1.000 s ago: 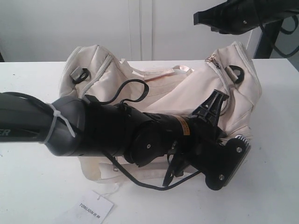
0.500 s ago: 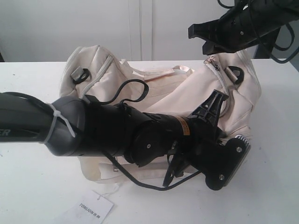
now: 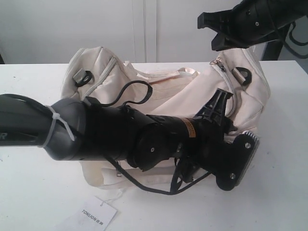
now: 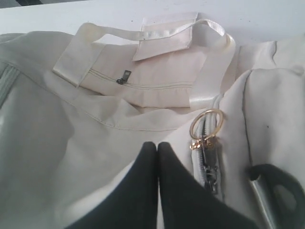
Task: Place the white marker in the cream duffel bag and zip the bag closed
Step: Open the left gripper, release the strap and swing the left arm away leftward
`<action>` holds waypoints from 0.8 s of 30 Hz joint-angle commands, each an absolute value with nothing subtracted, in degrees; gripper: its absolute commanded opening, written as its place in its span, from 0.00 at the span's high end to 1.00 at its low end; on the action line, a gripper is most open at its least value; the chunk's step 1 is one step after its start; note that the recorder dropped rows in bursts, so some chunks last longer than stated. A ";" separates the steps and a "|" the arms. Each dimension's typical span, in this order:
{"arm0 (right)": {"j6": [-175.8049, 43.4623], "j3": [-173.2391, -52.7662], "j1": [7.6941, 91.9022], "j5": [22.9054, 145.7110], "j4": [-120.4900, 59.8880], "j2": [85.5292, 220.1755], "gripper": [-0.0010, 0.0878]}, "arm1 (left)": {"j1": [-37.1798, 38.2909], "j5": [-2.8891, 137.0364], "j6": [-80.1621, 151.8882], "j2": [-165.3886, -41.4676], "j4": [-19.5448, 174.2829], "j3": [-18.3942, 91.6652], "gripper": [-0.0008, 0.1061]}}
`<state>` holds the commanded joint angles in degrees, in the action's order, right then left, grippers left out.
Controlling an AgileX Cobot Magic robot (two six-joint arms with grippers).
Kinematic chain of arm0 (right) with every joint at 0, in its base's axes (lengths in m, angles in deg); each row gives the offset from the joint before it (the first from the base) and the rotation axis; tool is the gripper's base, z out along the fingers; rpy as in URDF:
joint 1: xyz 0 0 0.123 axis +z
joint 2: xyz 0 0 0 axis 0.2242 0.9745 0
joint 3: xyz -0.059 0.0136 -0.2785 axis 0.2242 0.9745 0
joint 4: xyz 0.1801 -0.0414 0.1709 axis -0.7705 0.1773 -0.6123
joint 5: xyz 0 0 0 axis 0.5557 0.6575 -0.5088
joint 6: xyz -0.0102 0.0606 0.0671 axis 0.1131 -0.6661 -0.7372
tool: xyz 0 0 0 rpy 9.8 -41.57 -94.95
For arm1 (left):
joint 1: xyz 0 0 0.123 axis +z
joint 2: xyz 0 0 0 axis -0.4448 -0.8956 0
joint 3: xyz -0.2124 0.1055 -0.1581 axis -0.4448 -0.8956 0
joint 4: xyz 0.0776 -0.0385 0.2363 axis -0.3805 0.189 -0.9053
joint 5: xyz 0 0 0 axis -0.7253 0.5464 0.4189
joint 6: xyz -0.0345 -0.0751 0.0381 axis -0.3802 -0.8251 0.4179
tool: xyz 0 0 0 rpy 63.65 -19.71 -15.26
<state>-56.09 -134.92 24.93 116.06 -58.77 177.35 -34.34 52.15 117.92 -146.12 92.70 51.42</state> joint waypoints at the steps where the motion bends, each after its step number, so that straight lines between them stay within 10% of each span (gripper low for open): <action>1: -56.96 -134.92 24.93 116.12 -57.80 177.12 0.99 | -34.34 54.03 117.03 -145.44 93.99 51.42 0.51; 8: -59.72 -134.92 24.84 119.76 -52.89 176.02 0.99 | -34.34 77.21 100.51 -137.35 98.11 51.42 0.54; 15: -59.72 -134.92 24.84 123.23 -52.89 176.02 0.99 | -33.80 87.71 81.77 -130.47 97.89 51.42 0.99; 24: -59.72 -134.92 24.84 124.91 -52.39 176.02 0.99 | -19.85 100.30 64.09 -126.25 97.89 51.42 0.99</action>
